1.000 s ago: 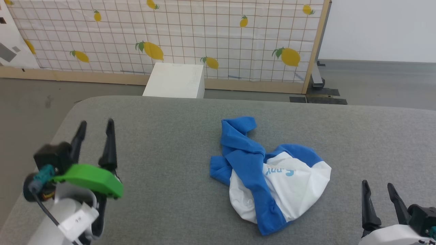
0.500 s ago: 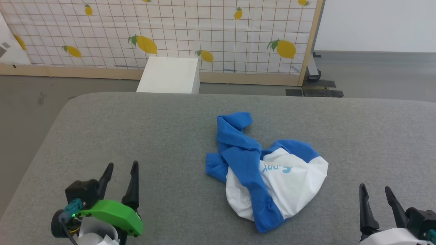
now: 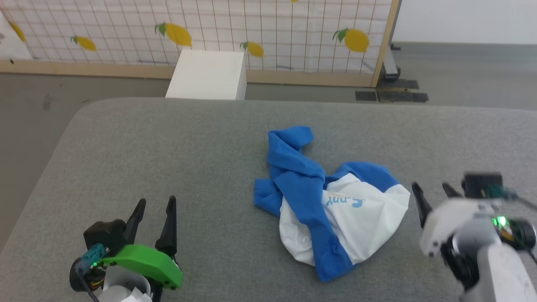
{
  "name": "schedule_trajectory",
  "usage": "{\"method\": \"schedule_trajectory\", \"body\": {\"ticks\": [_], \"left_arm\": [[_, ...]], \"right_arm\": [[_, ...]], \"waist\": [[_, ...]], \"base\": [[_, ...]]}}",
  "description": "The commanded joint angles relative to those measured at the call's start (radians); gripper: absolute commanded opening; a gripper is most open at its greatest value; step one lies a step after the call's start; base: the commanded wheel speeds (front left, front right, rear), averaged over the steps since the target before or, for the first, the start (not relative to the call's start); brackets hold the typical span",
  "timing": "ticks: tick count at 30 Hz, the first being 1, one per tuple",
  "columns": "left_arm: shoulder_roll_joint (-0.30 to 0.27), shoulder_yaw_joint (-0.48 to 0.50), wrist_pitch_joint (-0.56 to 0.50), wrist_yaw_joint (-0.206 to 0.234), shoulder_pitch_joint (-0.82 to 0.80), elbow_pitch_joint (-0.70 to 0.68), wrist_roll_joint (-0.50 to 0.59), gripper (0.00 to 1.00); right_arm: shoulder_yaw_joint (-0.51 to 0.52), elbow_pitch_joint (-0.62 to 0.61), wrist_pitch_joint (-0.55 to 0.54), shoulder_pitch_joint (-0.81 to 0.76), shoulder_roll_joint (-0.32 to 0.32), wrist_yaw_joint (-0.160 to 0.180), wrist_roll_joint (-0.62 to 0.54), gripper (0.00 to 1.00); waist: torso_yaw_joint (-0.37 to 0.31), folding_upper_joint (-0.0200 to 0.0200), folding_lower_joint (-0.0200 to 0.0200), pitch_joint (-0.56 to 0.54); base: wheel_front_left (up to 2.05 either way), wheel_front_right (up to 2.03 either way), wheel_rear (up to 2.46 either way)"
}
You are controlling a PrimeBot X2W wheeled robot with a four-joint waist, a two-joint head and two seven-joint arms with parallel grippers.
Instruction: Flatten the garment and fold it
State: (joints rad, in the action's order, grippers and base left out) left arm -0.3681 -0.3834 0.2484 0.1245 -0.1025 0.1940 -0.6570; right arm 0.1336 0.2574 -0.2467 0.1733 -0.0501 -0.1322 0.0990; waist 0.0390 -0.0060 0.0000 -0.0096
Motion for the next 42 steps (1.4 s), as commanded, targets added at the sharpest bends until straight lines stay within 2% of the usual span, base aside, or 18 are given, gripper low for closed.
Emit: {"method": "schedule_trajectory", "body": {"ticks": [1,6,10,17,20,21,22,23,28,33,38,42], "left_arm": [[0.005,0.001,0.002,0.005,-0.01,-0.006,0.005,1.0],[0.016,0.003,0.003,0.008,-0.033,-0.016,0.004,1.0],[0.027,0.001,0.004,0.002,-0.052,-0.01,0.0,1.0],[0.043,0.002,0.006,-0.011,-0.084,0.017,-0.007,1.0],[0.049,0.012,0.008,-0.016,-0.088,0.023,-0.014,1.0],[0.05,0.013,0.008,-0.017,-0.087,0.026,-0.014,1.0],[0.051,0.014,0.008,-0.018,-0.086,0.028,-0.015,1.0],[0.051,0.014,0.009,-0.019,-0.086,0.032,-0.016,1.0],[0.051,0.012,0.009,-0.023,-0.084,0.043,-0.017,1.0],[0.049,0.013,0.007,-0.019,-0.074,0.046,-0.021,1.0],[0.052,0.013,0.005,-0.013,-0.061,0.043,-0.029,1.0],[0.056,0.01,0.002,-0.012,-0.054,0.041,-0.036,1.0]], "right_arm": [[-0.008,0.011,-0.055,0.053,-0.002,0.002,-0.026,1.0],[-0.065,0.113,-0.307,0.226,-0.043,0.002,-0.065,1.0],[-0.126,0.211,-0.437,0.314,-0.082,0.002,-0.079,1.0],[-0.229,0.328,-0.509,0.336,-0.095,0.002,-0.037,1.0],[-0.257,0.345,-0.5,0.329,-0.099,0.002,0.006,1.0],[-0.264,0.345,-0.483,0.329,-0.101,0.002,0.023,0.92],[-0.266,0.341,-0.463,0.331,-0.103,0.002,0.034,0.42],[-0.268,0.333,-0.432,0.334,-0.106,0.002,0.046,0.0],[-0.224,0.295,-0.316,0.362,-0.127,0.002,0.106,0.0],[-0.08,0.22,-0.221,0.372,-0.16,0.002,0.126,0.0],[0.133,0.147,-0.219,0.259,-0.171,0.002,0.073,0.0],[0.263,0.117,-0.276,0.113,-0.112,0.002,0.038,0.0]], "waist": [[0.015,0.006,0.0,0.038],[0.038,0.006,0.0,0.102],[0.059,0.006,0.0,0.144],[0.085,0.006,0.0,0.187],[0.082,0.006,0.0,0.187],[0.079,0.006,0.0,0.183],[0.075,0.006,0.0,0.179],[0.07,0.006,0.0,0.175],[0.037,0.006,0.0,0.143],[0.001,0.006,0.0,0.107],[-0.019,0.006,0.0,0.085],[-0.028,0.006,0.0,0.082]], "base": [[0.0,0.0,0.0],[0.0,0.0,0.0],[0.0,0.0,0.0],[0.0,0.0,0.0],[0.0,0.0,0.0],[0.0,0.0,0.0],[0.0,0.0,0.0],[0.0,0.0,0.0],[0.0,0.0,0.0],[0.0,0.0,0.0],[0.0,0.0,0.0],[0.0,0.0,0.0]]}}
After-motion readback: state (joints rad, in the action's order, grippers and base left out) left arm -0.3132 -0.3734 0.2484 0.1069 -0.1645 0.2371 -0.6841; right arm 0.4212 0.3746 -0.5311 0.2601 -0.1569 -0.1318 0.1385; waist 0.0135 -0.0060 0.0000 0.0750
